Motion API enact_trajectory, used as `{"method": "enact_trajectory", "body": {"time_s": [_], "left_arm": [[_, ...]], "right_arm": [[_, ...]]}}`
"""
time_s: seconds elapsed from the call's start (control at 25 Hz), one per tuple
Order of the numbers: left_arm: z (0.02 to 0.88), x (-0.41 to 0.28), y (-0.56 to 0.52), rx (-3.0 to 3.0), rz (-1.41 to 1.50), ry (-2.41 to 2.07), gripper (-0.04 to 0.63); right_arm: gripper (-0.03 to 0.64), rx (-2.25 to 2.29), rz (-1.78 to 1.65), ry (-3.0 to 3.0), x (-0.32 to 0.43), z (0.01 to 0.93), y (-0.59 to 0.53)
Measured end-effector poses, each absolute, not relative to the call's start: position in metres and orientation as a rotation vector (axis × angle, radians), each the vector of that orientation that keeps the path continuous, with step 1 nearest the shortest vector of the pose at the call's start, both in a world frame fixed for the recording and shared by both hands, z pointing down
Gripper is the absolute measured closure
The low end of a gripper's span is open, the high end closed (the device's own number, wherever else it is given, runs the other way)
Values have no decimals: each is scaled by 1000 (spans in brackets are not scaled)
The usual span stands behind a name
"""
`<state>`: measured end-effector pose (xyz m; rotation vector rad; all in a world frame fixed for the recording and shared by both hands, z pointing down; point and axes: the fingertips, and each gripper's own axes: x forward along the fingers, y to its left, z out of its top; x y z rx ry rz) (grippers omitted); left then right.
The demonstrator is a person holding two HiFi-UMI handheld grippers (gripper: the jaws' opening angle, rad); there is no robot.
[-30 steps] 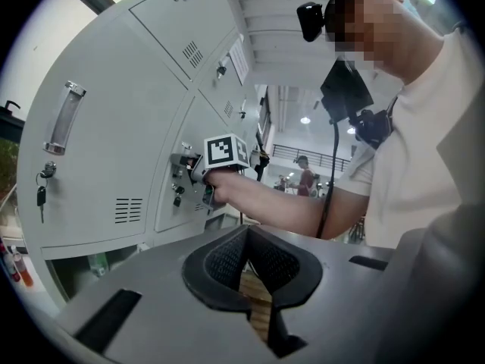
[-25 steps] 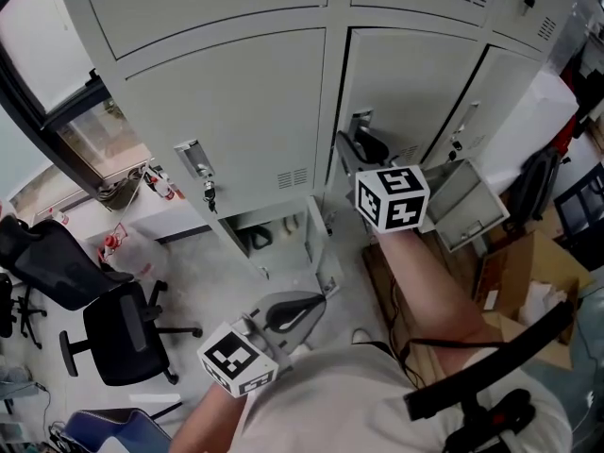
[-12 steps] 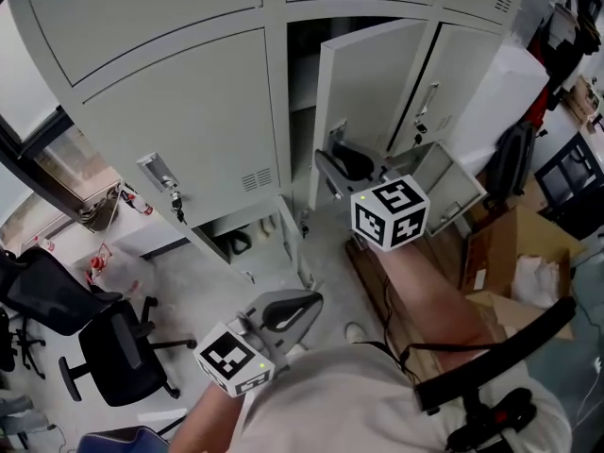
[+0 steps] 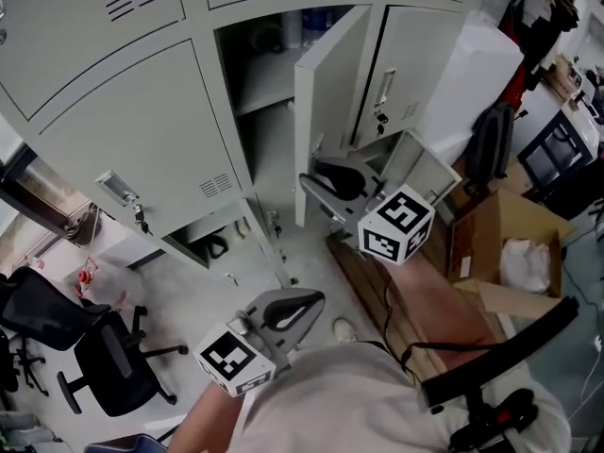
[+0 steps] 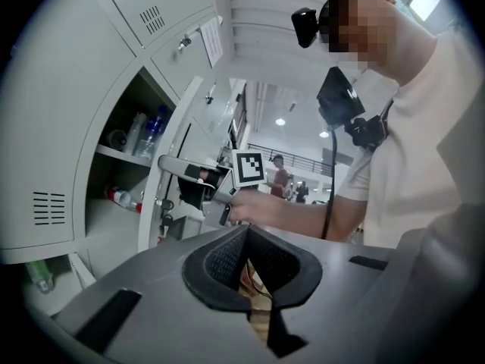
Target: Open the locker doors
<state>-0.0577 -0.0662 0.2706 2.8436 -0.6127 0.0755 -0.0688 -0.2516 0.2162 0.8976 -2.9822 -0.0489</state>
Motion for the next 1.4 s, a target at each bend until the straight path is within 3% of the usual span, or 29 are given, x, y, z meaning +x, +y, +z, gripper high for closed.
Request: {"method": "enact_trajectory", "body": {"time_s": [1.4], "left_arm": [[268, 115, -104, 2821, 130, -703, 584]], "right_arm": [[512, -42, 55, -3292, 145, 218, -242]]}}
